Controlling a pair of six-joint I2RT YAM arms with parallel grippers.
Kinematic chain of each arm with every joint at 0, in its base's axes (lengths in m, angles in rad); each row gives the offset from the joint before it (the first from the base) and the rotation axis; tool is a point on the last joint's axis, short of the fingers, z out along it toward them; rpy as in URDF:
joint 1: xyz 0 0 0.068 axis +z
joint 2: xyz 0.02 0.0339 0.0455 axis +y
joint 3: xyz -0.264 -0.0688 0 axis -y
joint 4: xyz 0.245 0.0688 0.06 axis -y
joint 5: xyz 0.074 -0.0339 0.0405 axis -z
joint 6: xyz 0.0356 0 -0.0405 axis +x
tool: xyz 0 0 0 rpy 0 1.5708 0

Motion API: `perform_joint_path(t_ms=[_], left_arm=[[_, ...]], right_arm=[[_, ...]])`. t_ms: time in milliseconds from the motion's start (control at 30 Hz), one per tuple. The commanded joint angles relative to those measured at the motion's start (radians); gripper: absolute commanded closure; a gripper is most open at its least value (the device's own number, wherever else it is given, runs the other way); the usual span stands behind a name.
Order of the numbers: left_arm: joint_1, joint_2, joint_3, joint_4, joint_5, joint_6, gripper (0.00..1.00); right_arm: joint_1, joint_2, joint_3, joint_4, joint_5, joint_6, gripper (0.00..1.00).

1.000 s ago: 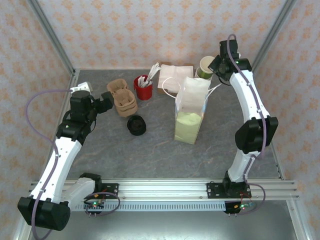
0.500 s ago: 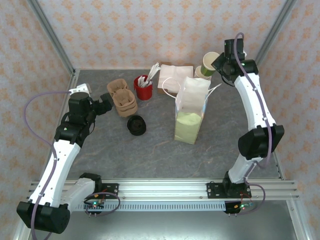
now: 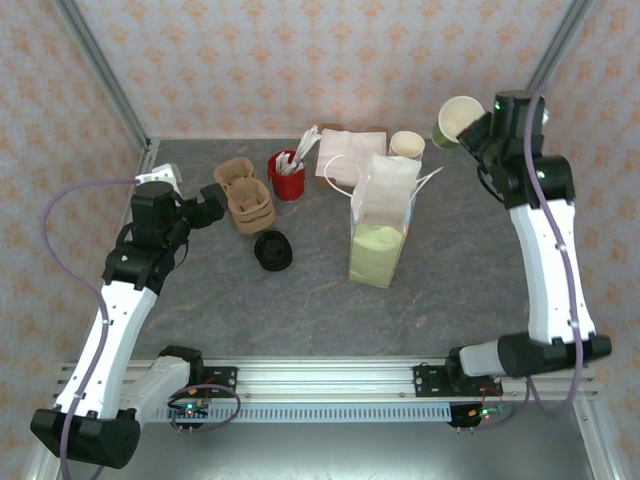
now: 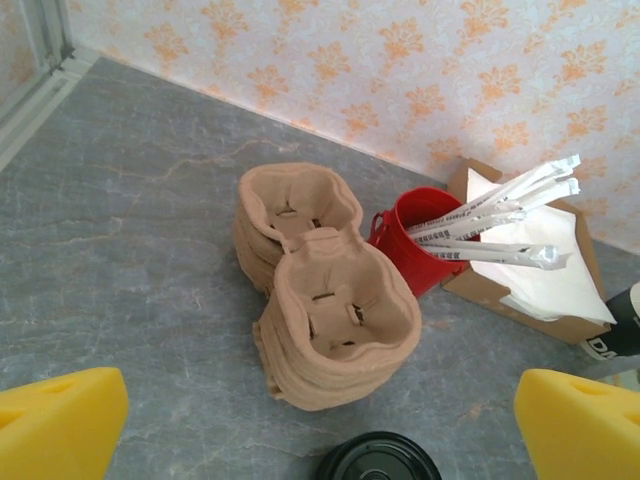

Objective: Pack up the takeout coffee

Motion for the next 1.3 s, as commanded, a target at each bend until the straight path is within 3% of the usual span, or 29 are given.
perform_joint_path(t_ms=[0,200,400,633,1067,1167,1267], left_arm=[[-0.011,-0.019,0.020,-0.080,0.049,-0.032,0.00],[-0.032,-0.034,0.005,-0.163,0.067,-0.061,0.01],[-0.082,-0.060,-0.083,-0.202,0.086,-0.095,0.03],[-0.134,-0.068,-0.207,-0.196,0.101,-0.145,0.05],[-0.163,-0.048,-0.332,-0.089,0.113,-0.180,0.05],[-0.163,-0.035,-0.331,-0.072,0.117,-0.170,0.05],[-0.163,-0.019,-0.333,-0.053,0.122,-0.165,0.05]], right_arm=[[0.002,-0.119,-0.065,-0.170,0.093,-0.048,0.97],[0.002,-0.355,-0.314,-0.332,0.072,-0.053,0.98],[0.017,-0.578,-0.668,-0.336,-0.166,-0.062,0.99],[0.032,-0.791,-0.905,-0.329,-0.286,-0.004,1.00],[0.066,-0.893,-1.084,-0.224,-0.434,0.049,1.00],[0.138,-0.881,-1.108,-0.161,-0.399,0.088,1.00],[0.296,-0.818,-1.116,-0.076,-0.295,0.151,1.00]])
